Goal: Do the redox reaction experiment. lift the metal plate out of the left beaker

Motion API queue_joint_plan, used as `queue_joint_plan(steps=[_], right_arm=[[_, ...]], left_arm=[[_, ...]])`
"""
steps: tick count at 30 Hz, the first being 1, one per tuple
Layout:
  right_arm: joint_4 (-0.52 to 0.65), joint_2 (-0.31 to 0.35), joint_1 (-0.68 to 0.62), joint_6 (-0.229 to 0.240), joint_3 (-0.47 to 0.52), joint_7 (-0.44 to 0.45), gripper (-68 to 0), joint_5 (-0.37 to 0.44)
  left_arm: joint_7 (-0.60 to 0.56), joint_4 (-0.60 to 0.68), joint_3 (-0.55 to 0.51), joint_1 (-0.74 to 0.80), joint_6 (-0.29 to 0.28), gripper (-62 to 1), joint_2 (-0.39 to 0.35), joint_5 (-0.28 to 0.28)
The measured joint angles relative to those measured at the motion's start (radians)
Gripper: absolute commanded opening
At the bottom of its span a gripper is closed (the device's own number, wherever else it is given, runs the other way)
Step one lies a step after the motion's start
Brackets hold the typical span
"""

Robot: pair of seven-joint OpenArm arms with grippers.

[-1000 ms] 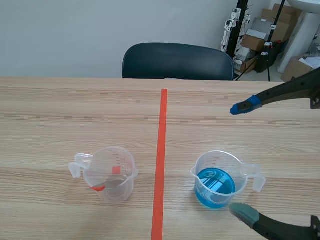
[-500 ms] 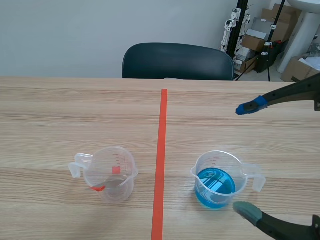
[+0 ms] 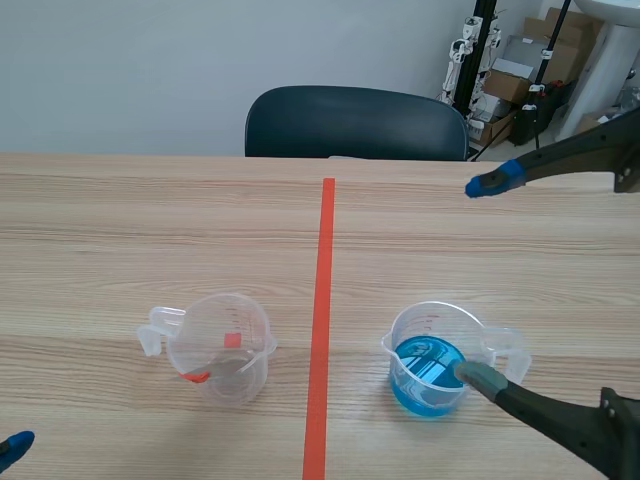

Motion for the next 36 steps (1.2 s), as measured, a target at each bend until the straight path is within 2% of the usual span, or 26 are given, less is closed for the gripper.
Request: queue_joint_plan(steps=[12, 21, 26, 30, 36], right_arm=[[-0.122, -0.156, 0.22, 0.007, -0.273, -0.008, 0.4, -0.163], [-0.248, -0.241, 0.41, 0.007, -0.449, -0.008, 0.4, -0.166], [-0.323, -0.307, 0.518, 0.007, -0.547, -0.008, 0.4, -0.21], [-0.379, -0.358, 0.584, 0.007, -0.631, -0.004, 0.4, -0.213], [-0.421, -0.397, 0.658, 0.007, -0.745, 0.015, 0.4, -0.241]], left_arm=[[0.0, -0.002, 0.0, 0.0, 0.0, 1.4, 0.0, 0.0], [0.0, -0.002, 0.0, 0.0, 0.0, 1.4, 0.0, 0.0], [0.0, -0.002, 0.0, 0.0, 0.0, 1.4, 0.0, 0.0], [0.0, -0.002, 0.0, 0.0, 0.0, 1.4, 0.0, 0.0], [0.0, -0.002, 0.0, 0.0, 0.0, 1.4, 0.0, 0.0]])
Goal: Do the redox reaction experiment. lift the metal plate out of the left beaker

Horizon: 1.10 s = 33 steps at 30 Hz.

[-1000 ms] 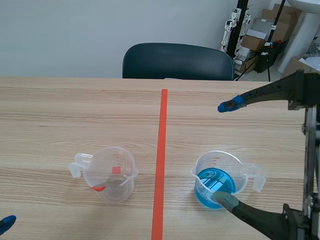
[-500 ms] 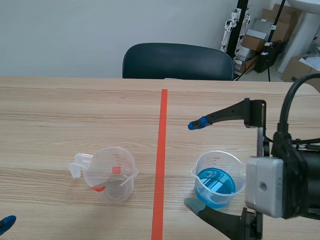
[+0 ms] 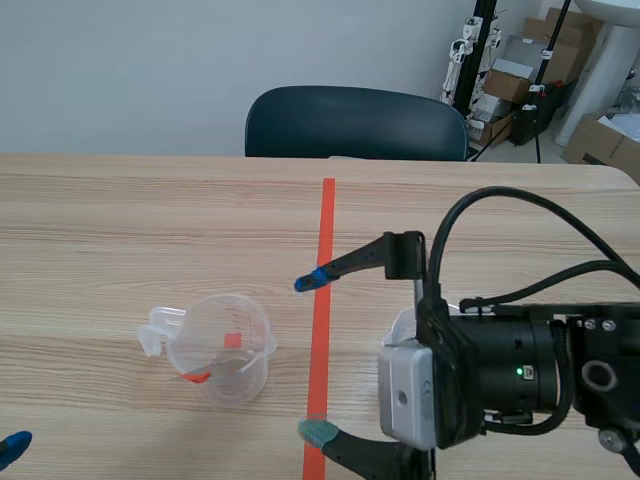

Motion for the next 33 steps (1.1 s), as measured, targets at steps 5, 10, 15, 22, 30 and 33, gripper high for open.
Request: queue_joint_plan(steps=[5, 10, 15, 22, 30, 33], right_arm=[[0.0, -0.001, 0.05, 0.0, -0.078, 0.052, 0.4, -0.023], [0.0, -0.013, 0.087, -0.001, -0.116, 0.064, 0.4, -0.023], [0.0, -0.069, 0.103, -0.007, -0.114, 0.055, 0.4, -0.023], [0.0, -0.124, 0.103, -0.011, -0.114, 0.05, 0.4, -0.05], [0.0, -0.18, 0.103, -0.007, -0.114, -0.01, 0.4, -0.049], [0.0, -0.181, 0.103, 0.0, -0.114, -0.009, -1.1, -0.049]], left_arm=[[0.0, 0.0, 0.0, 0.0, 0.0, 1.4, 0.0, 0.0], [0.0, 0.0, 0.0, 0.0, 0.0, 1.4, 0.0, 0.0], [0.0, 0.0, 0.0, 0.0, 0.0, 1.4, 0.0, 0.0], [0.0, 0.0, 0.0, 0.0, 0.0, 1.4, 0.0, 0.0], [0.0, 0.0, 0.0, 0.0, 0.0, 1.4, 0.0, 0.0], [0.0, 0.0, 0.0, 0.0, 0.0, 1.4, 0.0, 0.0]])
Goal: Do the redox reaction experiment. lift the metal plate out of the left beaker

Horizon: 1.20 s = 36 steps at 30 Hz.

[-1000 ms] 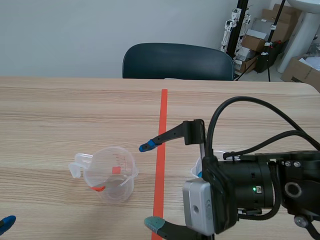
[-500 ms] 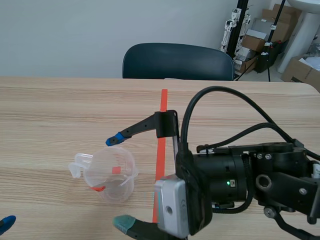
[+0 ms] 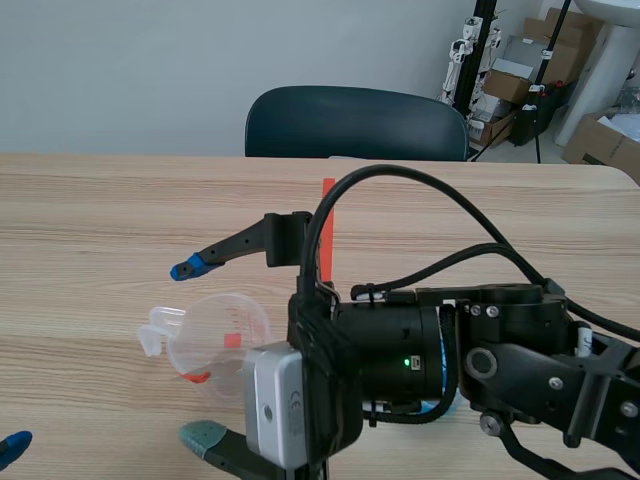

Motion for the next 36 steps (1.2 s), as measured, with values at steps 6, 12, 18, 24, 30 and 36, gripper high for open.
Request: queue_joint_plan(steps=[6, 12, 18, 24, 30, 36], right_arm=[[0.0, 0.0, 0.0, 0.0, -0.002, -0.019, -25.6, 0.0], [0.0, 0.001, 0.0, 0.0, -0.002, -0.026, -34.5, 0.0], [0.0, 0.011, -0.002, 0.0, -0.002, -0.026, -38.9, 0.0], [0.0, 0.02, -0.002, 0.0, -0.002, -0.018, -41.7, 0.0], [0.0, 0.02, -0.002, 0.021, -0.002, 0.057, -40.0, 0.0], [0.0, 0.02, -0.002, 0.128, -0.002, 0.076, -39.1, 0.0]], left_arm=[[0.0, 0.0, 0.0, 0.0, 0.0, 1.4, 0.0, 0.0], [0.0, 0.0, 0.0, 0.0, 0.0, 1.4, 0.0, 0.0], [0.0, 0.0, 0.0, 0.0, 0.0, 1.4, 0.0, 0.0], [0.0, 0.0, 0.0, 0.0, 0.0, 1.4, 0.0, 0.0], [0.0, 0.0, 0.0, 0.0, 0.0, 1.4, 0.0, 0.0], [0.0, 0.0, 0.0, 0.0, 0.0, 1.4, 0.0, 0.0]])
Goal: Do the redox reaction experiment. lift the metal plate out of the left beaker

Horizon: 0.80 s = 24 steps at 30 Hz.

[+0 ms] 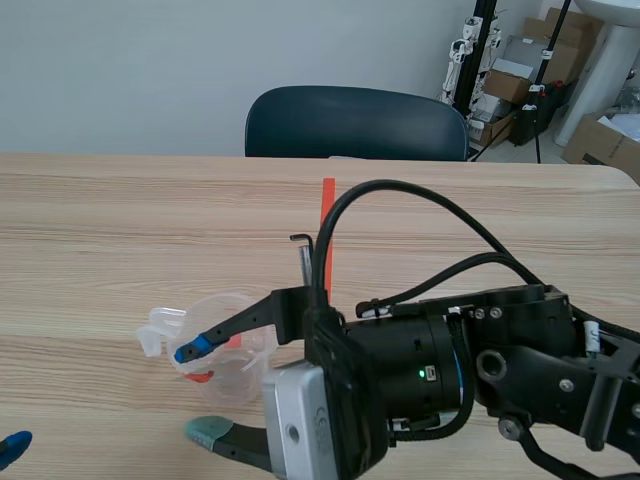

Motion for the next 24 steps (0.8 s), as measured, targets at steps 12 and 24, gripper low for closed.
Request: queue_joint_plan(steps=[12, 24], right_arm=[[0.0, 0.0, 0.0, -0.002, 0.0, 0.022, -41.7, 0.0], [0.0, -0.02, 0.0, -0.012, 0.0, -0.026, -65.4, 0.0]], left_arm=[[0.0, 0.0, 0.0, 0.0, 0.0, 1.4, 0.0, 0.0], [0.0, 0.0, 0.0, 0.0, 0.0, 1.4, 0.0, 0.0]])
